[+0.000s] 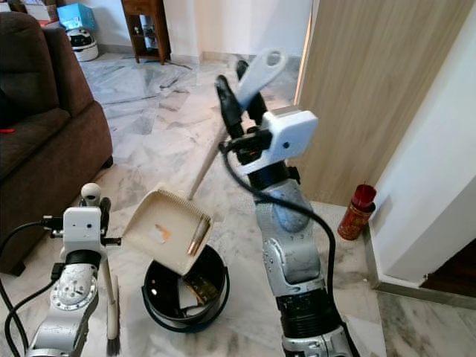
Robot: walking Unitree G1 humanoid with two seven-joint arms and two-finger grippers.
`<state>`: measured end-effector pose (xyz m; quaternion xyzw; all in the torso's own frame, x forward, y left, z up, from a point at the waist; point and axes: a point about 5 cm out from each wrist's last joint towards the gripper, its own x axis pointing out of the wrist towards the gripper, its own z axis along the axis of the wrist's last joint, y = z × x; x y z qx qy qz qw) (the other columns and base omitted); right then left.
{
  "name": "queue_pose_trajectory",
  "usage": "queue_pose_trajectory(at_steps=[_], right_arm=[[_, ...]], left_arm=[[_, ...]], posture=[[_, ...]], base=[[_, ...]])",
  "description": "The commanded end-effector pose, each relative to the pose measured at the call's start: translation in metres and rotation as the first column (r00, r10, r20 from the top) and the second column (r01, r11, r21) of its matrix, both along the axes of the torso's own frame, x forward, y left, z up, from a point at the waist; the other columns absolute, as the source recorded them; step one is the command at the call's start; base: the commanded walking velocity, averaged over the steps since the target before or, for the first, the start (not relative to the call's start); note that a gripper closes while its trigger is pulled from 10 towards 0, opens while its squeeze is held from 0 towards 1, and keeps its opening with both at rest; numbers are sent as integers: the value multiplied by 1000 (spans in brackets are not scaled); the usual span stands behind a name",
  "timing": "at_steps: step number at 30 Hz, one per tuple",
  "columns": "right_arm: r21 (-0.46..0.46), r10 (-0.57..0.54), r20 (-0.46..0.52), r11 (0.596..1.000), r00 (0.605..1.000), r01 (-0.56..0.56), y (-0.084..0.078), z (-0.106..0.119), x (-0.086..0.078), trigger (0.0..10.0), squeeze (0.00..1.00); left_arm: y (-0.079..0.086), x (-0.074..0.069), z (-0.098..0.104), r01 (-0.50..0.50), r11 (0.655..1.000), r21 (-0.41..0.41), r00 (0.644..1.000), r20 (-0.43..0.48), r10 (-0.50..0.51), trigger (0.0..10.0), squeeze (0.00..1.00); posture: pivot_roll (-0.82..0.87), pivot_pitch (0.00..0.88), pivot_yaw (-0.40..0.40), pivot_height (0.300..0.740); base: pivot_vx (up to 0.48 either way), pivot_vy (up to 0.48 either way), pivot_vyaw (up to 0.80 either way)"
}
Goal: Sweep floor
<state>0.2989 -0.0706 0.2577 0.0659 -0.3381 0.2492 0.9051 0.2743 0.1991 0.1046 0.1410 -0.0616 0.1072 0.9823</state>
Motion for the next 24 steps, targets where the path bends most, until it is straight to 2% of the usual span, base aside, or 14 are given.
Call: queue_pose_trajectory(at_steps=[1, 15, 24], right_arm=[[32, 21, 140, 999, 990, -26, 3, 26, -12, 10000, 0], [-14, 14, 214, 1000, 977, -11, 16, 36, -21, 10000, 0], [-20, 22, 205, 1000, 978, -18, 17, 35, -21, 10000, 0]], left_arm=[[-3, 4, 11, 25, 1000, 12, 998, 54, -25, 10000, 0], [-5, 3, 10, 29, 1000, 8, 998, 52, -29, 10000, 0], [-5, 4, 10, 28, 1000, 6, 998, 52, -28, 10000, 0]], posture=[[31, 0, 31, 740], [31, 0, 28, 740], [30, 0, 27, 740]], base=[[0, 0, 0], [0, 0, 0], [0, 0, 0]])
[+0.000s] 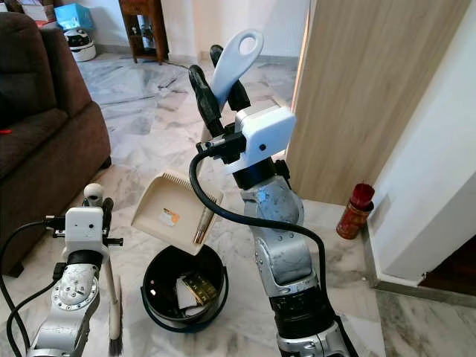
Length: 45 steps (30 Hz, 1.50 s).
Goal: Sweep floor
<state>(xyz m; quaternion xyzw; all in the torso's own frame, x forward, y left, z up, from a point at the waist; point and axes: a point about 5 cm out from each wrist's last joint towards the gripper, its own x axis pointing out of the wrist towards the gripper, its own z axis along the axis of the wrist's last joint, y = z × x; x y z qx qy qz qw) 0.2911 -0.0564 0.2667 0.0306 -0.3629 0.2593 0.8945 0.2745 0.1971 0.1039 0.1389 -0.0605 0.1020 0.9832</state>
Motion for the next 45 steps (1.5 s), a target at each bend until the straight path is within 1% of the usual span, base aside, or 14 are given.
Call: queue_pose_trajectory(at_steps=[1, 11, 13, 14, 16, 25, 28, 29, 30, 33, 35, 38, 41, 45], right_arm=[[36, 27, 135, 999, 990, -32, 3, 26, -13, 10000, 0], [48, -4, 152, 999, 988, -3, 0, 31, -13, 10000, 0], [57, -16, 142, 998, 990, 8, -1, 30, -11, 10000, 0], [75, -49, 90, 996, 995, 42, -5, 27, -5, 10000, 0], [90, -49, 73, 995, 996, 43, -7, 27, -3, 10000, 0], [87, -74, 114, 994, 991, 64, -7, 30, -5, 10000, 0], [63, -87, 131, 995, 988, 80, -6, 30, -6, 10000, 0], [76, -79, 106, 995, 991, 72, -6, 29, -4, 10000, 0], [118, -60, 39, 991, 997, 55, -7, 26, 0, 10000, 0], [138, -37, 7, 990, 999, 36, -8, 24, 2, 10000, 0], [116, -39, 25, 993, 999, 36, -8, 25, 1, 10000, 0], [114, -41, 35, 993, 999, 37, -7, 25, 0, 10000, 0], [117, -54, 79, 992, 995, 44, -7, 29, -4, 10000, 0], [117, -56, 85, 992, 995, 46, -7, 30, -4, 10000, 0]], left_arm=[[-2, 4, 10, 18, 1000, 10, 998, 55, -18, 10000, 0], [-2, 4, 11, 15, 1000, 11, 998, 57, -16, 10000, 0], [-2, 4, 11, 16, 1000, 13, 998, 57, -16, 10000, 0], [-3, 4, 11, 19, 1000, 15, 998, 56, -20, 10000, 0], [-3, 4, 11, 21, 1000, 15, 998, 56, -22, 10000, 0], [-4, 5, 11, 31, 999, 27, 998, 58, -32, 10000, 0], [-4, 5, 11, 31, 999, 28, 998, 57, -33, 10000, 0], [-5, 5, 11, 32, 999, 28, 998, 57, -34, 10000, 0], [-5, 5, 11, 33, 999, 28, 998, 57, -34, 10000, 0], [-5, 5, 11, 33, 999, 27, 998, 57, -34, 10000, 0], [-5, 5, 11, 33, 999, 27, 998, 56, -35, 10000, 0], [-5, 5, 11, 34, 999, 26, 998, 56, -36, 10000, 0], [-5, 5, 11, 35, 999, 27, 998, 56, -37, 10000, 0], [-5, 5, 11, 35, 999, 26, 998, 56, -36, 10000, 0]], posture=[[30, 0, 27, 740], [31, 0, 27, 740], [31, 0, 27, 740], [31, 0, 27, 740], [32, 0, 27, 740], [33, 0, 27, 740], [31, 0, 28, 740], [31, 0, 28, 740], [34, 0, 26, 740], [34, 0, 25, 740], [33, 0, 25, 740], [33, 0, 25, 740], [33, 0, 25, 740], [33, 0, 25, 740]], base=[[0, 0, 0], [0, 0, 0], [0, 0, 0], [0, 0, 0], [0, 0, 0], [0, 0, 0], [0, 0, 0], [0, 0, 0], [0, 0, 0], [0, 0, 0], [0, 0, 0], [0, 0, 0], [0, 0, 0], [0, 0, 0]])
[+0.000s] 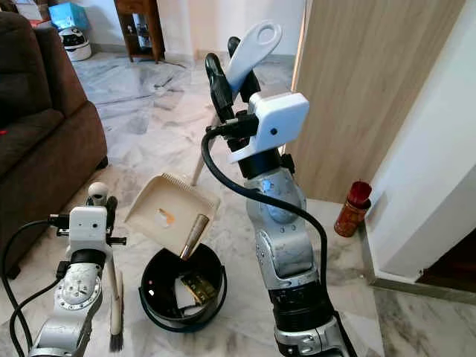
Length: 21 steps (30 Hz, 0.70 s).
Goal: Sweep floor
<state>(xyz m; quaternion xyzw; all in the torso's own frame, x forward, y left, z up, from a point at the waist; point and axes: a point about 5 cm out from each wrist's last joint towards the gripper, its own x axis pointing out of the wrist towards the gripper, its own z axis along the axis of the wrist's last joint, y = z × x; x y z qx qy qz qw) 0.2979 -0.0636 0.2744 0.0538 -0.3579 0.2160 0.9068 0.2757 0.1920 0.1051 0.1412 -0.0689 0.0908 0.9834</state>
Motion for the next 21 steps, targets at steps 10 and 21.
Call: queue_pose_trajectory(at_steps=[10, 21], right_arm=[[23, 22, 118, 999, 993, -25, 2, 20, -11, 10000, 0], [-50, 87, 76, 995, 993, -83, 14, 12, -10, 10000, 0]], left_arm=[[0, 4, 9, 13, 1000, 17, 999, 45, -14, 10000, 0], [-1, 4, 9, 16, 1000, 17, 999, 42, -17, 10000, 0]], posture=[[36, 0, 24, 740], [35, 0, 25, 740]], base=[[0, 0, 0], [0, 0, 0]])
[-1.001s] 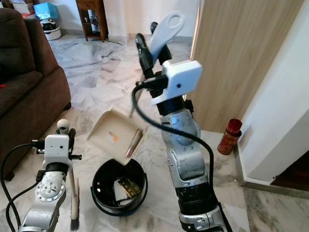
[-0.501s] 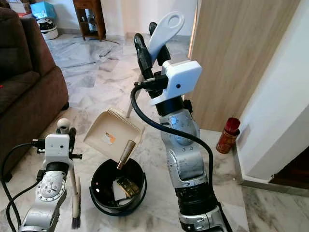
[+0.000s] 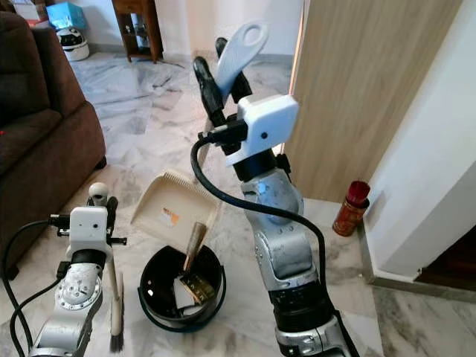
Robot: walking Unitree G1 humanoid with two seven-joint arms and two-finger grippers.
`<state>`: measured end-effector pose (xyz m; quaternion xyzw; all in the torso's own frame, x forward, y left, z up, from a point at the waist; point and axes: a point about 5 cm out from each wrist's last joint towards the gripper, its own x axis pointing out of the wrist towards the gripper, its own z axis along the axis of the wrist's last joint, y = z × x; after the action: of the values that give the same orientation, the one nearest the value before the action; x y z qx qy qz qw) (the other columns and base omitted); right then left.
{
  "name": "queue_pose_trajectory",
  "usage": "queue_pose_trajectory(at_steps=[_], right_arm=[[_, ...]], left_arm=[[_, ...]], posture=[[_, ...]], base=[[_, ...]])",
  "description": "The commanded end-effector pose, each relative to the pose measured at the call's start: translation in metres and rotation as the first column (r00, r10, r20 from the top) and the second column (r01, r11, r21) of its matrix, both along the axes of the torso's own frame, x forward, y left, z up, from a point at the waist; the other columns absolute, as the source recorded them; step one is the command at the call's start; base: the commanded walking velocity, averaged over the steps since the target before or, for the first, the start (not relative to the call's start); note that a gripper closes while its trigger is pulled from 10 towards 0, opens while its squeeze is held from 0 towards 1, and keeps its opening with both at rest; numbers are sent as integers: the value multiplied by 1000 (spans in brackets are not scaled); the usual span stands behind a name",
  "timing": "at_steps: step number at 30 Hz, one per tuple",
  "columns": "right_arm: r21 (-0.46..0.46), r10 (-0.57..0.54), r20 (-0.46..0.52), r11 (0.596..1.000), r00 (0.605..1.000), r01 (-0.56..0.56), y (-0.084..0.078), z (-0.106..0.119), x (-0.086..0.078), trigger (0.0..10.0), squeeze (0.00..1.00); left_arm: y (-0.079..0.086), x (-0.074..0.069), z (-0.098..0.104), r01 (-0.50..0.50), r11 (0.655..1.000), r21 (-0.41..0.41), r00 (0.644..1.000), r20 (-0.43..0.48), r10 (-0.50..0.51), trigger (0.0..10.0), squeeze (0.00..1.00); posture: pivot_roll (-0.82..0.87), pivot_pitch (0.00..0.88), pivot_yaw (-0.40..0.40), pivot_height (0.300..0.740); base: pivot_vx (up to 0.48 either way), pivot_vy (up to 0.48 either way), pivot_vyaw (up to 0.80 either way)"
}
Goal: Sweep floor
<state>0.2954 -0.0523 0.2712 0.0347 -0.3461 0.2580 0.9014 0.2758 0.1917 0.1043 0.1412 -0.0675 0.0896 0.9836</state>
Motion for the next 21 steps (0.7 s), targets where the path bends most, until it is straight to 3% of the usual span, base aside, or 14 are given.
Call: queue_pose_trajectory(at_steps=[1, 8, 12, 13, 15, 16, 20, 21], right_arm=[[24, 21, 82, 999, 996, -23, 2, 15, -8, 10000, 0], [14, 7, 94, 1000, 996, -9, 1, 15, -8, 10000, 0], [1, -62, 101, 998, 993, 62, -3, 14, -5, 10000, 0], [11, -175, 97, 985, 980, 174, -14, 14, 1, 10000, 0], [10, -235, 97, 972, 967, 235, -21, 14, 4, 10000, 0], [-6, -327, 102, 944, 940, 329, -33, 12, 9, 10000, 0], [-39, -413, 109, 907, 904, 419, -48, 7, 12, 10000, 0], [-59, -460, 111, 882, 881, 468, -58, 3, 13, 10000, 0]], left_arm=[[0, 4, 10, 14, 1000, 17, 999, 45, -15, 10000, 0], [-1, 4, 9, 15, 1000, 17, 999, 44, -16, 10000, 0], [-1, 4, 9, 17, 1000, 16, 999, 43, -18, 10000, 0], [-2, 4, 9, 17, 1000, 15, 999, 42, -18, 10000, 0], [-2, 4, 9, 18, 1000, 15, 999, 42, -19, 10000, 0], [-2, 4, 8, 19, 1000, 13, 999, 40, -19, 10000, 0], [-3, 4, 8, 21, 1000, 11, 999, 39, -22, 10000, 0], [-3, 4, 8, 23, 1000, 10, 999, 38, -24, 10000, 0]], posture=[[35, 0, 25, 740], [34, 0, 24, 740], [33, 0, 23, 740], [34, 0, 22, 740], [34, 0, 22, 740], [34, 0, 22, 740], [30, 0, 22, 740], [26, 0, 21, 740]], base=[[0, 0, 0], [0, 0, 0], [0, 0, 0], [0, 0, 0], [0, 0, 0], [0, 0, 0], [0, 0, 0], [0, 0, 0]])
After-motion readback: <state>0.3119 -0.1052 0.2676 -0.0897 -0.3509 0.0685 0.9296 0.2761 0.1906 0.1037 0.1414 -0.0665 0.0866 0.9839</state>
